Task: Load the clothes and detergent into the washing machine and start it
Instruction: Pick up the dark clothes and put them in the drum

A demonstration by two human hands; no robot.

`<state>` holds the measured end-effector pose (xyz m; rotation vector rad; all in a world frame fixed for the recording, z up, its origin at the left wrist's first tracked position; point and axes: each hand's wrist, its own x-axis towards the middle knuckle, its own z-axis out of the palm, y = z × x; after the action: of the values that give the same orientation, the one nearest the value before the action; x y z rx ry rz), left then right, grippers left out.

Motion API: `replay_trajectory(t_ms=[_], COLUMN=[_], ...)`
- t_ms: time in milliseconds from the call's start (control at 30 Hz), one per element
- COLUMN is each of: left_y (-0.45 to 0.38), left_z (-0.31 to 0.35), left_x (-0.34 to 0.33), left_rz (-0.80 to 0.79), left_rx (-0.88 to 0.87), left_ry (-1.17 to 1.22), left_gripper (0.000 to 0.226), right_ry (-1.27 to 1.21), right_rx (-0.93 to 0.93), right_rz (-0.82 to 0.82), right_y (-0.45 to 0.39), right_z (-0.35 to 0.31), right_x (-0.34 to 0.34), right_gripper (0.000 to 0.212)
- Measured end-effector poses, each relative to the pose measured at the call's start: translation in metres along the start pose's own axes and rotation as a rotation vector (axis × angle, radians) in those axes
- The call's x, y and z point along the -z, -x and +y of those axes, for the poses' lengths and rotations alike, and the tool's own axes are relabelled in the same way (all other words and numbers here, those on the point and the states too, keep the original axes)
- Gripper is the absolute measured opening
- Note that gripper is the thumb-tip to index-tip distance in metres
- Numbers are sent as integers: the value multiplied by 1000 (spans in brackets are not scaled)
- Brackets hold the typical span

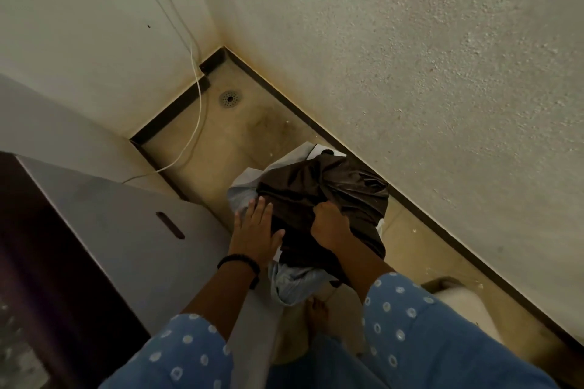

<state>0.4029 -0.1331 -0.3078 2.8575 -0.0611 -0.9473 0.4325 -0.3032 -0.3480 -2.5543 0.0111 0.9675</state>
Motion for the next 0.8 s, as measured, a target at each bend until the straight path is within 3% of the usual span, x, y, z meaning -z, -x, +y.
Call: replay_trajectory(t_ms=[67, 167, 367, 633, 800], left_y=[2, 4, 14, 39, 60], left_z=[-3, -4, -4, -10, -10], left_x=[6, 16, 31, 48, 64], left_rz=[27, 52, 63, 178, 86], left_rx=[19, 23, -9, -43, -62], left_ry=[33, 52, 77, 145, 105], left_gripper=[66, 67, 80, 79, 62], right_ry=[-184, -414, -699, -840, -975], right_rx=[-4, 8, 98, 284, 373], right_rz=[89, 95, 149, 163, 214], right_y=[6, 22, 83, 164, 203], right_z=[-6, -12, -24, -53, -70], right_x=[4, 20, 69, 140, 162], right_gripper=[29, 24, 17, 15, 22])
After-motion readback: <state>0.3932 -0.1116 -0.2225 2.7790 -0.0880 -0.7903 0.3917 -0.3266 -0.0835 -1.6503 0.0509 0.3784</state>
